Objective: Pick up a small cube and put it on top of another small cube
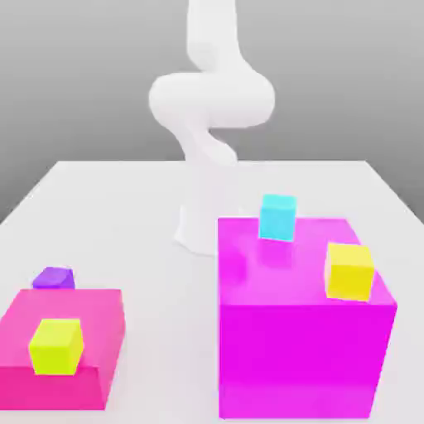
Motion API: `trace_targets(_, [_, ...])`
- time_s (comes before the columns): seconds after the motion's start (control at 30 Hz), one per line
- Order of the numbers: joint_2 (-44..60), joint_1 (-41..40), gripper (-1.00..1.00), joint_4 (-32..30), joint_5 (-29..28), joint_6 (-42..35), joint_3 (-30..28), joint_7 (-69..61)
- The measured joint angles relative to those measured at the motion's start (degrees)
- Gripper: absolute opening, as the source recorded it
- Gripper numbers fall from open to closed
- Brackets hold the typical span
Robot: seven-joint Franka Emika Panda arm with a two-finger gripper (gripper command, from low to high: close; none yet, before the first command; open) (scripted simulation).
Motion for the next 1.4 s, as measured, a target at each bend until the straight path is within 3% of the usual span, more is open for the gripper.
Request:
trace_targets(0.73, [-13.0,1.0,0.00,-7.6,-24.8,-11.5,-27.6,-60.3])
trace_targets(1.4, [-15.8,5.0,0.00,-14.8,-47.9,-14.4,-55.7,-112.9])
